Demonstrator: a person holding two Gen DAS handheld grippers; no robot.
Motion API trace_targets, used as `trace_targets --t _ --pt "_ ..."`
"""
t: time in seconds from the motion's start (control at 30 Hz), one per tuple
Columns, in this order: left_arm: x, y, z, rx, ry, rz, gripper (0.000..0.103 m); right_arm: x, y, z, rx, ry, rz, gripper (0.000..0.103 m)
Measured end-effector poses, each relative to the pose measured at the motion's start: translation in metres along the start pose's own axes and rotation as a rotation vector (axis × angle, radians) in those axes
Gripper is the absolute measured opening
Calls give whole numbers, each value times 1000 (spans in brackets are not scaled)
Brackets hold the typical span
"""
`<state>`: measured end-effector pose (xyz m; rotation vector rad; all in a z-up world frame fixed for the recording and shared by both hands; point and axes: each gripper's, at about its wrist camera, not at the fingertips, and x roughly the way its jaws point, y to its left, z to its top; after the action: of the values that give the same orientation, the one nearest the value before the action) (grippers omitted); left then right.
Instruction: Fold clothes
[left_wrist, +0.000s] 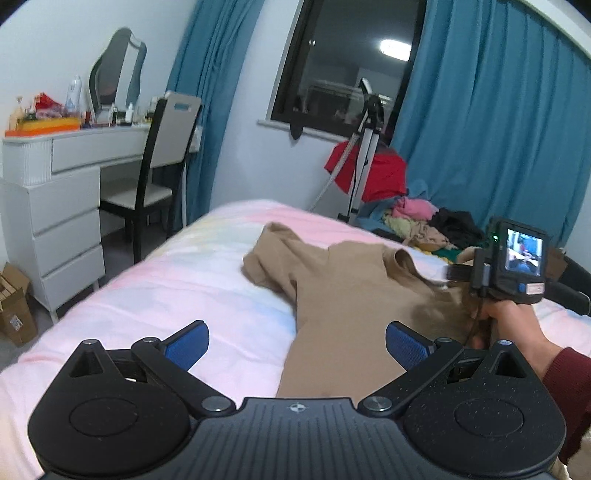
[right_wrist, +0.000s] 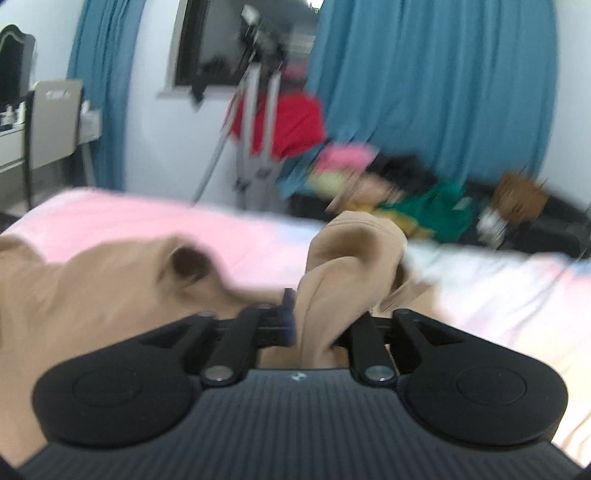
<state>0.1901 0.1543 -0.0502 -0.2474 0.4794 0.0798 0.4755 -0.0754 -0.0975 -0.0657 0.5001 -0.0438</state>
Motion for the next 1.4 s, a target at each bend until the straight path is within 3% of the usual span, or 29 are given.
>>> trace_targets --t 0.07,0.27,0.53,0.7,0.83,1.03,1.23,1.4 --pt "1 1 -2 -4 8 -8 103 -5 0 -2 13 18 42 87" --pt "-2 1 -5 -8 12 -14 103 -57 -14 1 70 -6 136 85" --pt "-26 -17 -13 5 -5 -57 103 -210 -47 -35 164 -62 226 85" --pt "-51 -40 -29 30 17 -112 103 -313 -73 -73 215 -83 240 85" --pt "-72 -65 -43 80 31 -161 103 -371 -101 -107 268 -80 250 85" --pt "-94 -90 -67 112 79 -203 102 -409 -150 -141 338 -82 235 85" --pt "-104 -119 -94 164 179 -268 99 -428 -196 -167 426 -110 166 85" --pt "-119 -169 -111 222 230 -400 96 -433 -227 -175 527 -146 131 85"
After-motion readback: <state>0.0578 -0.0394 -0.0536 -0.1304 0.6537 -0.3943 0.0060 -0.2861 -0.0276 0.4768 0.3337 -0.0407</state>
